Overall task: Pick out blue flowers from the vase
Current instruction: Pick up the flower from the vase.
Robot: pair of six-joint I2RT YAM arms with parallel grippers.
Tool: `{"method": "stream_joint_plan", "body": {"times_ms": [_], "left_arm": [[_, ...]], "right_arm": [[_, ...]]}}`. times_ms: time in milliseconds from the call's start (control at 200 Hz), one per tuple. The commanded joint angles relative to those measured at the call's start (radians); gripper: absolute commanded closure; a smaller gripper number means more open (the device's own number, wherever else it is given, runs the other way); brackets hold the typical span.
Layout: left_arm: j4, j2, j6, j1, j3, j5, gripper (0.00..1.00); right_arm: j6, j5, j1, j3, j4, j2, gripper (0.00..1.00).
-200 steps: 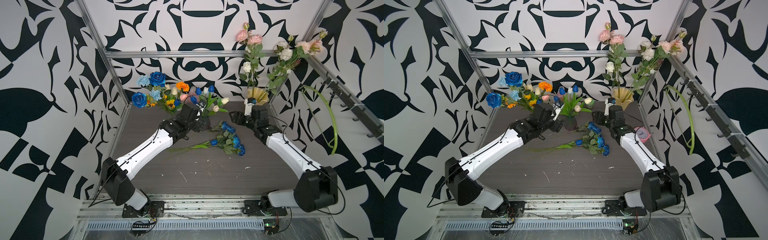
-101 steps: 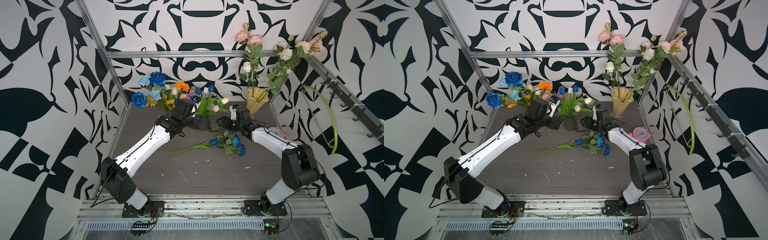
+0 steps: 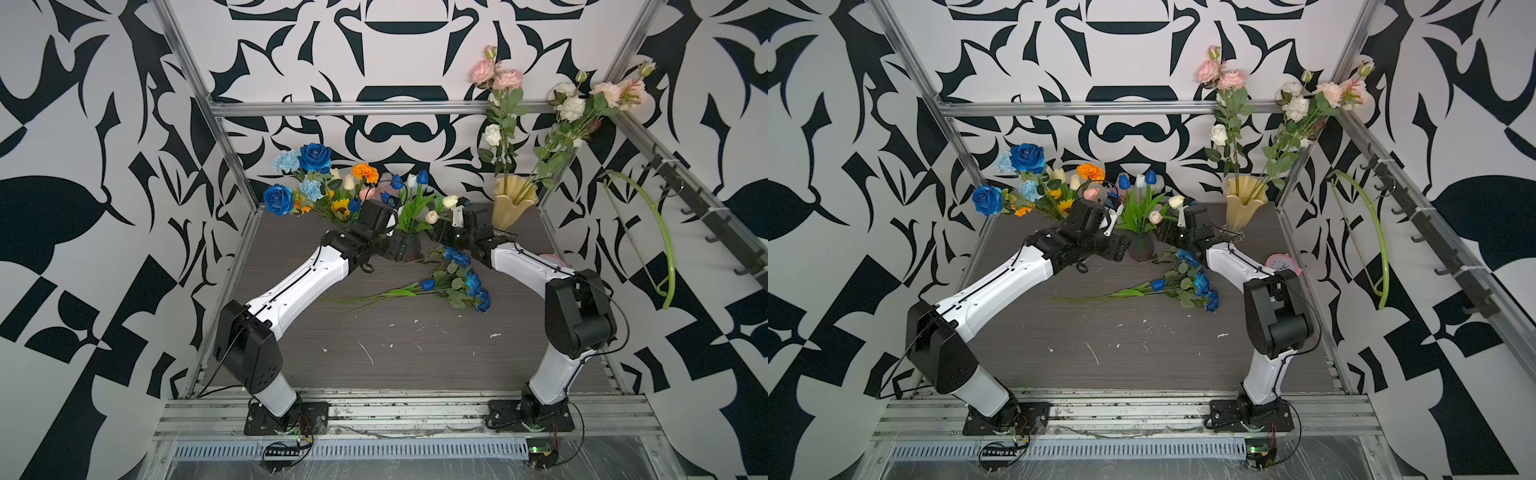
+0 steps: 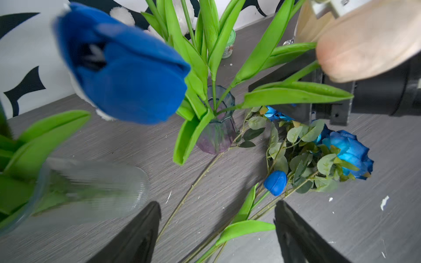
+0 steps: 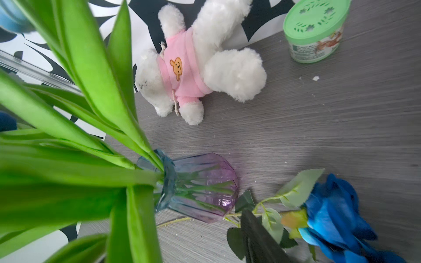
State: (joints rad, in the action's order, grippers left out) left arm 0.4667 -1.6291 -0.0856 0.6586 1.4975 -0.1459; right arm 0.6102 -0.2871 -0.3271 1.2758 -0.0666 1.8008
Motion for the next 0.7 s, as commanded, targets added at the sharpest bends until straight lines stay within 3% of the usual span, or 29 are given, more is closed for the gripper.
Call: {"method": "stream_joint_plan", "body": {"times_ms": [0,510,695], "left_arm": [[-0.054,-0.012,-0.023,-0.011,0.019,-0.013,0.18],[-0.089,-0.087,-0.036,-0.037,0.067,-0.052,0.18],[-0.116,-0.104,-0.039,-0.045,0.069,-0.055,0.18]], "right_arm": [[-0.002,0.011,-0.013,0.068,-0.017,0.000,0.40],[-0.053,0.035,-0.054,0.216,0.115,0.113,0.41],[-0.088,0.069,-0.074,0.267,0.194,0.127,0.48]]}}
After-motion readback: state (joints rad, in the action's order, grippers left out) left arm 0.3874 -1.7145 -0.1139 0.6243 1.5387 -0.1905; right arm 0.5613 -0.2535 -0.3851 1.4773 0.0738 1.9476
